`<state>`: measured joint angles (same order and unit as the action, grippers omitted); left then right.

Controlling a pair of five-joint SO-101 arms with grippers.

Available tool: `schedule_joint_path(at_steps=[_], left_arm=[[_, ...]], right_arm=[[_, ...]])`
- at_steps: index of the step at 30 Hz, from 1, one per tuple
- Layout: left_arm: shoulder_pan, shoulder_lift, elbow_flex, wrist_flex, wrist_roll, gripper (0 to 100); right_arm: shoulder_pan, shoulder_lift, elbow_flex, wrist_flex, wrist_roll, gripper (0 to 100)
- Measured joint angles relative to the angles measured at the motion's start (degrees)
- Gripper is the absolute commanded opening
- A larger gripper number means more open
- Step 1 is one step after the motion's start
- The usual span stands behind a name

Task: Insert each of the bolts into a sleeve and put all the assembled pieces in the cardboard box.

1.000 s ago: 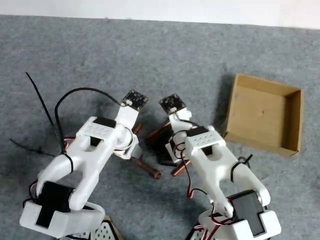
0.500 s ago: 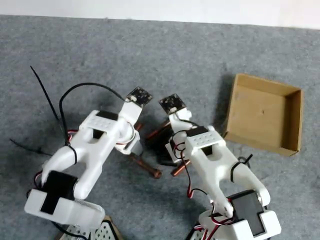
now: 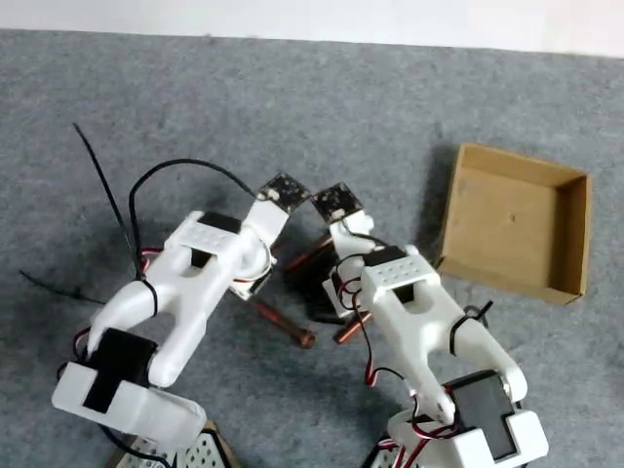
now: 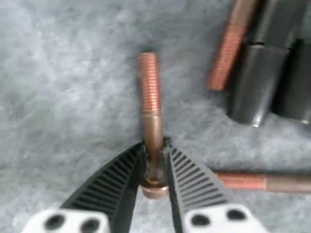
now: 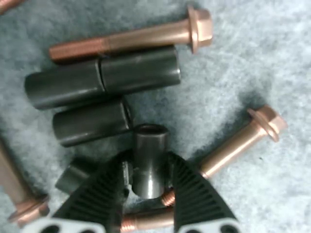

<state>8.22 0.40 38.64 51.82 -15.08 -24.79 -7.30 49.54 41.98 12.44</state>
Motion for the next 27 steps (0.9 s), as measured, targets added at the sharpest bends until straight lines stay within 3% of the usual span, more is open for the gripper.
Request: schedule_joint_path(at_steps=[10,13,16,19,27], left_arm=[[-4.7,-5.4,2.3,2.5,-0.8,0],[-2.8,-11.0,8.2,2.5,-8.9,0],[3.9,-17.0,16.6,2.5,-18.7,0],[6.5,-22.7,21.8,1.7,-23.6,0],[-2.5,-28.0,26.5,-7.5,-24.6,0]], right_arm=[[0.0,0.0,0.0,0.0,0.0,0.5],[0.0,0.0,0.0,0.0,0.0,0.5],[0.0,0.0,0.0,0.0,0.0,0.5],[0.0,0.0,0.0,0.0,0.0,0.5],[0.0,0.0,0.0,0.0,0.0,0.5]])
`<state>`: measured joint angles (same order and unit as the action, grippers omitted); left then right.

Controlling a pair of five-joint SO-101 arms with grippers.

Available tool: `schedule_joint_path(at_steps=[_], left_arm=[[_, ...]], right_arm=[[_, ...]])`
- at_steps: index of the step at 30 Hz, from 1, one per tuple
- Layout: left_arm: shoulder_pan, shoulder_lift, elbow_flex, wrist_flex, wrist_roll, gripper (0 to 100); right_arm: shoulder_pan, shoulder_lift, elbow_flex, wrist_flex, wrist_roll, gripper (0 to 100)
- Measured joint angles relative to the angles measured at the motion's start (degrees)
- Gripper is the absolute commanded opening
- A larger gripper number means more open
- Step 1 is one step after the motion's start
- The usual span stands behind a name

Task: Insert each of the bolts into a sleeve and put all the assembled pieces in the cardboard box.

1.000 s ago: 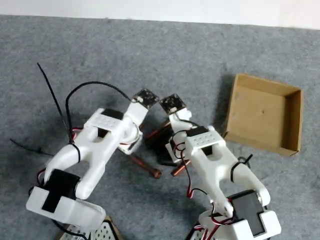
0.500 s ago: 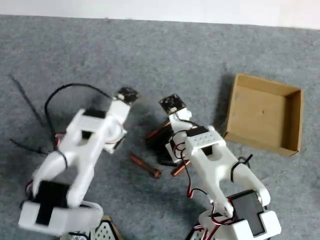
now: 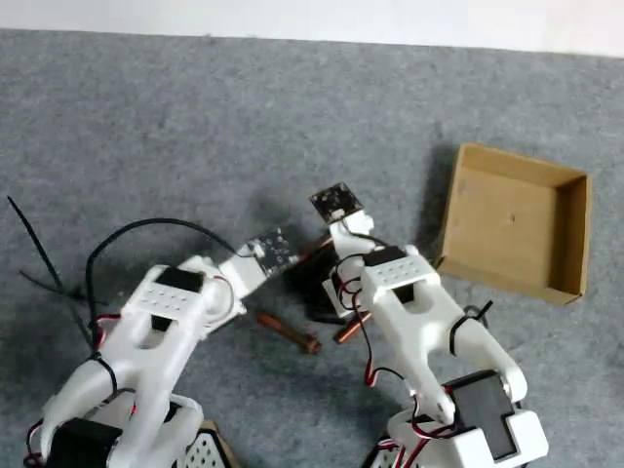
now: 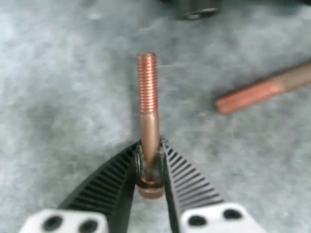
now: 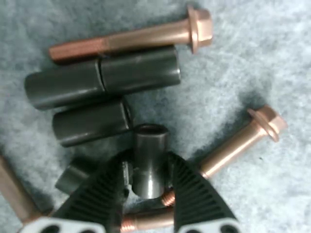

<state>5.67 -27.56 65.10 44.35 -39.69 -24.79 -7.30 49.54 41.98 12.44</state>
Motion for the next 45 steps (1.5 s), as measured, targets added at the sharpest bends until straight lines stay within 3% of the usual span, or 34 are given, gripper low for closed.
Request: schedule_joint_path(at_steps=[10,16,21,27,37,45], left_arm=[[-5.5,3.2,-2.0,-4.6,-0.8,0],[-4.9,15.6,-11.0,-3.3,-7.2,0],[-4.9,26.7,-22.0,4.1,-9.8,0],[-4.9,33.0,-28.6,4.3,-13.4,0],[-4.7,39.6,-37.3,8.2,-23.8,0],[-4.6,46.3,-47.9,19.1,-34.6,0]], right_arm=[[0.0,0.0,0.0,0.0,0.0,0.5],[0.0,0.0,0.0,0.0,0.0,0.5],[0.0,0.0,0.0,0.0,0.0,0.5],[0.0,0.0,0.0,0.0,0.0,0.5],[0.0,0.0,0.0,0.0,0.0,0.5],[0.0,0.0,0.0,0.0,0.0,0.5]])
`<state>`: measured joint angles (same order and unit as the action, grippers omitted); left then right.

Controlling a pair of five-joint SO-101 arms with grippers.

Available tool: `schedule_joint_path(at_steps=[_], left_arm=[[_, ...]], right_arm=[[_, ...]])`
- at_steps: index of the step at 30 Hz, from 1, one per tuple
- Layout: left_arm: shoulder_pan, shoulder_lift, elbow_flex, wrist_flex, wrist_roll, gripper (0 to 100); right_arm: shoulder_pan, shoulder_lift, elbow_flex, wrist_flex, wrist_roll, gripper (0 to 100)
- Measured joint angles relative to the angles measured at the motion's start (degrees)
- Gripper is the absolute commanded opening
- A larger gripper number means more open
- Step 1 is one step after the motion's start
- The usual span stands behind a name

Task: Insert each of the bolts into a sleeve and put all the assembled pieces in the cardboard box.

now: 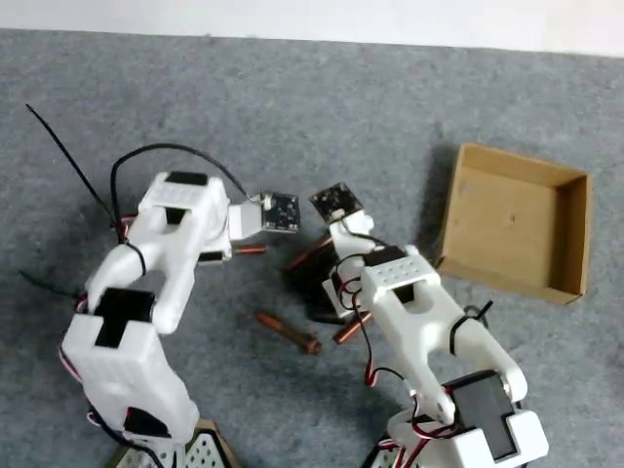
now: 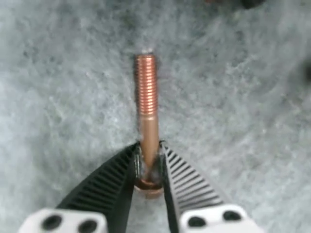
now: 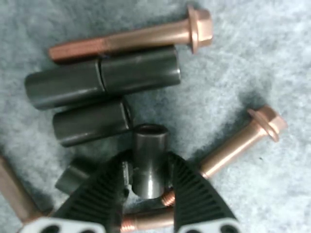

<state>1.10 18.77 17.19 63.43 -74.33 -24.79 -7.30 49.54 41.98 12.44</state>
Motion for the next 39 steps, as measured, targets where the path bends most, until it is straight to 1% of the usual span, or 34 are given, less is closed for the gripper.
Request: schedule_joint_path(at_steps=[7,11,13,17,25,31,33,35,39], left_arm=[[0.0,4.6,-7.4,6.9,-0.1,1],[0.1,5.2,-8.2,8.5,-0.1,13],[0.5,5.5,-8.2,8.5,0.1,12],[0.8,5.5,-8.4,7.9,4.6,11],[0.2,5.8,-7.6,1.9,23.0,11],[0.2,1.0,-7.4,1.0,35.6,11],[0.2,-1.5,-7.4,-0.2,42.0,11],[0.3,-4.9,-7.5,-0.6,49.9,12],[-0.3,-12.0,-4.9,0.9,67.7,21]], right_arm=[[0.0,-0.2,0.6,-0.9,0.0,0.5],[0.0,-0.2,0.6,-0.9,0.0,0.5],[0.0,-0.2,0.6,-0.9,0.0,0.5],[0.0,-0.2,0.6,-0.9,0.0,0.5],[0.0,-0.2,0.6,-0.9,0.0,0.5],[0.0,-0.2,0.6,-0.9,0.0,0.5],[0.0,-0.2,0.6,-0.9,0.0,0.5],[0.0,-0.2,0.6,-0.9,0.0,0.5],[0.0,-0.1,0.6,-0.9,0.4,0.5]])
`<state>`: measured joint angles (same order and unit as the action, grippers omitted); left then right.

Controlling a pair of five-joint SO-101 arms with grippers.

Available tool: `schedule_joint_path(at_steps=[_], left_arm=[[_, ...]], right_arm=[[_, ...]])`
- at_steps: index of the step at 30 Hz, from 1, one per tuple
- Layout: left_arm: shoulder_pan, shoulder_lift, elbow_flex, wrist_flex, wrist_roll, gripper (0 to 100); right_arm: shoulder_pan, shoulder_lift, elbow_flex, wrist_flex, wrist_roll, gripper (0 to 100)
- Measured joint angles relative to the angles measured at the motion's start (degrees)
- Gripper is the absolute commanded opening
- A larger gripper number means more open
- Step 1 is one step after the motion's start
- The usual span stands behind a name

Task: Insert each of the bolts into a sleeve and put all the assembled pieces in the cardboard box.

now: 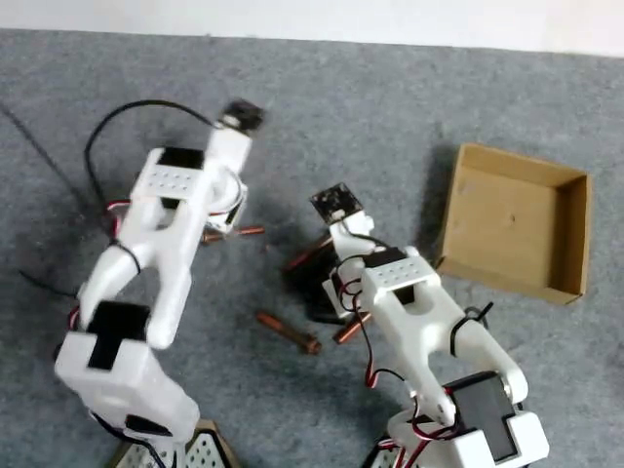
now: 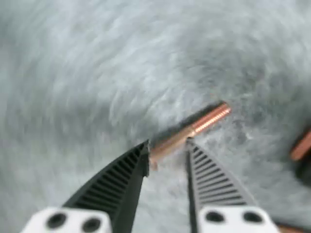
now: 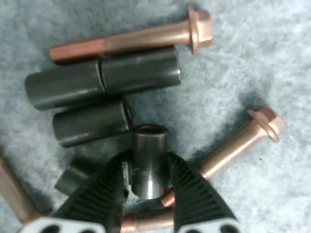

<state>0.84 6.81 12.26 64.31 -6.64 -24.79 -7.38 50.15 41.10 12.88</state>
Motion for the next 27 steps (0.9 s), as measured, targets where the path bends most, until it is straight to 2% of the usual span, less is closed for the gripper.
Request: schedule_joint_path(at_steps=[4,7,12,16,21,27], left_arm=[[-0.3,-4.9,3.3,1.8,19.7,25],[0.1,-6.9,5.8,2.1,31.6,25],[1.6,-7.6,12.0,2.0,43.7,26],[1.8,-7.6,16.2,-2.5,54.8,26],[1.8,-7.6,21.5,-14.4,64.3,25],[1.8,-7.6,29.0,-29.8,67.3,25]], right_arm=[[0.0,0.0,0.0,-0.1,1.7,0.5],[0.0,0.0,0.0,-0.1,1.8,0.5],[0.0,0.0,0.0,-0.1,1.8,0.5],[0.0,0.0,0.0,-0.1,1.8,0.5],[0.0,0.0,0.0,-0.1,1.8,0.5],[0.0,0.0,0.0,-0.1,2.0,0.5]])
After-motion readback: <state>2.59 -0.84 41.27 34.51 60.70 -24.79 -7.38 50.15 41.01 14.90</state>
